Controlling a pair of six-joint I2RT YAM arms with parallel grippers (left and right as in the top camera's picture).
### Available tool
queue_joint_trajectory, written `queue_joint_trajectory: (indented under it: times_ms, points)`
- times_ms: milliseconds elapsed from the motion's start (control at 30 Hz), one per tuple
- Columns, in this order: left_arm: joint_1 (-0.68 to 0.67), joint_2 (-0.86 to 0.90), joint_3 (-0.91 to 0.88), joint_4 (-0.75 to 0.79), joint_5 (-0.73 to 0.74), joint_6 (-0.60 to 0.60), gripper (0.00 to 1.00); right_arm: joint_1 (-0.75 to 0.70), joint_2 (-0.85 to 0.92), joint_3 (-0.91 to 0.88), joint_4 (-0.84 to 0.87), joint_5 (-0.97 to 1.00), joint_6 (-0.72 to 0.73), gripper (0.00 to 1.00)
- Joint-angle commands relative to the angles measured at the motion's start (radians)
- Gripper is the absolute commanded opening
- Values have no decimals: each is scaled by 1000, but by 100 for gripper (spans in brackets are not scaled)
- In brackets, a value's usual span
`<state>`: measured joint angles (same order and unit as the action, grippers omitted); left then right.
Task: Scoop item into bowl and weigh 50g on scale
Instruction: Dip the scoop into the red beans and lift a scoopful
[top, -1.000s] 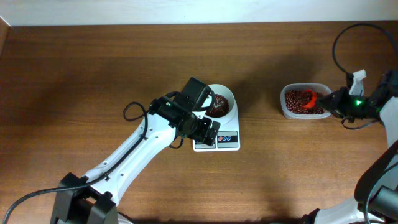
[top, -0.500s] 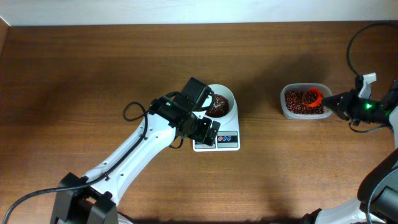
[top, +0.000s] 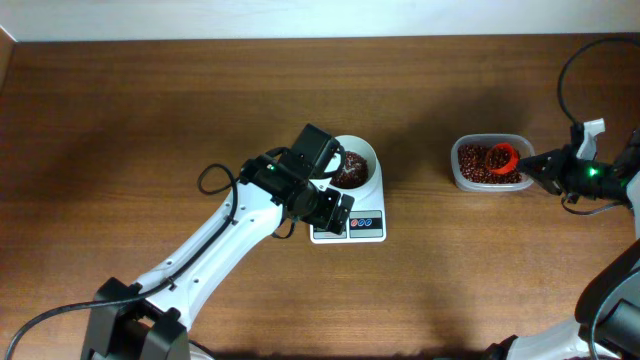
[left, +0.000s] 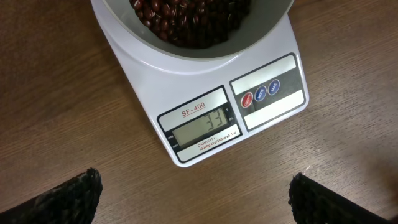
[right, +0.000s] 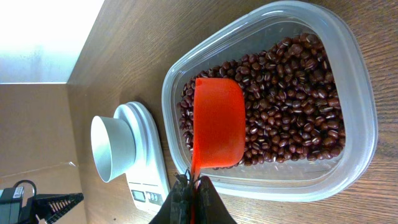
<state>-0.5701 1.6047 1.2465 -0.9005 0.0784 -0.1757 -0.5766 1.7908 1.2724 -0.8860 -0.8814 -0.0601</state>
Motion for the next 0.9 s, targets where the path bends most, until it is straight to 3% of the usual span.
queue_joint_trajectory:
  times_ms: [0, 433, 500, 600, 867]
  points:
    - [-3, 7, 0, -1, 0, 16, 99, -8, 7, -5, -1, -29, -14, 4]
    - [-3, 7, 0, -2, 0, 16, 99, -8, 7, -3, 3, -110, -14, 4]
    - [-3, 7, 0, -2, 0, 16, 99, -8, 7, -3, 3, -66, -13, 4]
    - [-3, 7, 0, -2, 0, 16, 99, -8, 7, -3, 3, 164, 62, 4]
    - [-3, 7, 0, -1, 0, 16, 99, -10, 7, 5, 36, -40, 61, 4]
